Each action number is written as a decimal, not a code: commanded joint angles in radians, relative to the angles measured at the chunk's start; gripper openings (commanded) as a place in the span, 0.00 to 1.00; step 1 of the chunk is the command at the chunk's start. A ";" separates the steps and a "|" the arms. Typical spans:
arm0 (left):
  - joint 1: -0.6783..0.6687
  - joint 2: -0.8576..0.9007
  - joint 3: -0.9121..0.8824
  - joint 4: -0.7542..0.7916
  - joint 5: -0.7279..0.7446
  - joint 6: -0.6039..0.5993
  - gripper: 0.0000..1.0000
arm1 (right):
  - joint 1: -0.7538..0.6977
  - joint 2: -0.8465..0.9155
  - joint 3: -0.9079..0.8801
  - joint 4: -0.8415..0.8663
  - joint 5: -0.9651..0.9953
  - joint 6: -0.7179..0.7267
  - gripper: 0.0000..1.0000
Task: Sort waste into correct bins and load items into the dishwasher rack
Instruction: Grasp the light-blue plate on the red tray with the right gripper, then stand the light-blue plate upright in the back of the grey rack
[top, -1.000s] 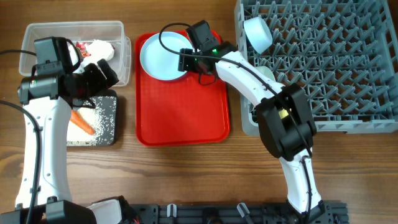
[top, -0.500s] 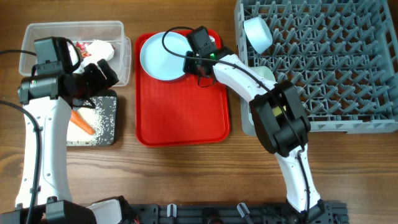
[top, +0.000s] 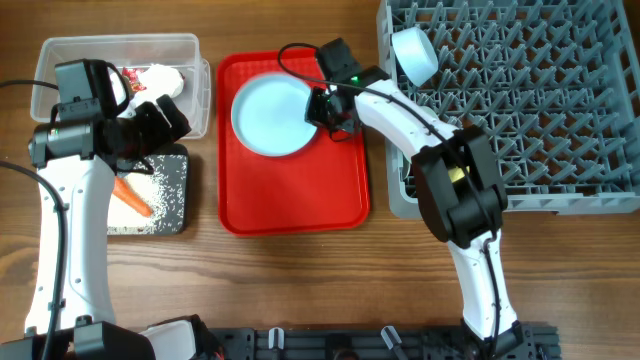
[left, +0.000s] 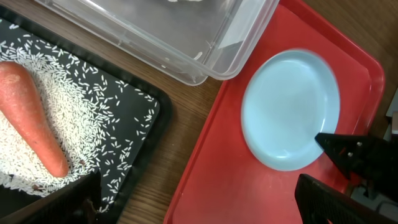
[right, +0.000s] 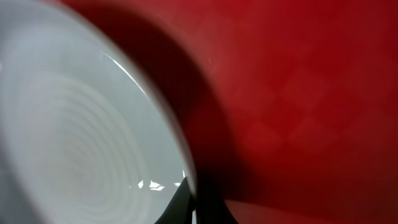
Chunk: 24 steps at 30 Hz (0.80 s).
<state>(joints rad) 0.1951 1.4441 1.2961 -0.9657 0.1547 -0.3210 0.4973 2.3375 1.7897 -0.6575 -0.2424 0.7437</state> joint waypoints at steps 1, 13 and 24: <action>0.005 0.009 0.005 0.000 0.009 -0.009 1.00 | -0.008 0.034 -0.013 -0.084 -0.050 -0.039 0.05; 0.005 0.009 0.005 0.000 0.009 -0.009 1.00 | -0.021 -0.023 0.013 -0.123 -0.039 -0.190 0.04; 0.005 0.009 0.005 0.000 0.009 -0.009 1.00 | -0.028 -0.343 0.013 -0.166 0.317 -0.378 0.04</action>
<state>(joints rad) 0.1951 1.4441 1.2961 -0.9657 0.1547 -0.3210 0.4747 2.1559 1.7954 -0.8108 -0.1211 0.4385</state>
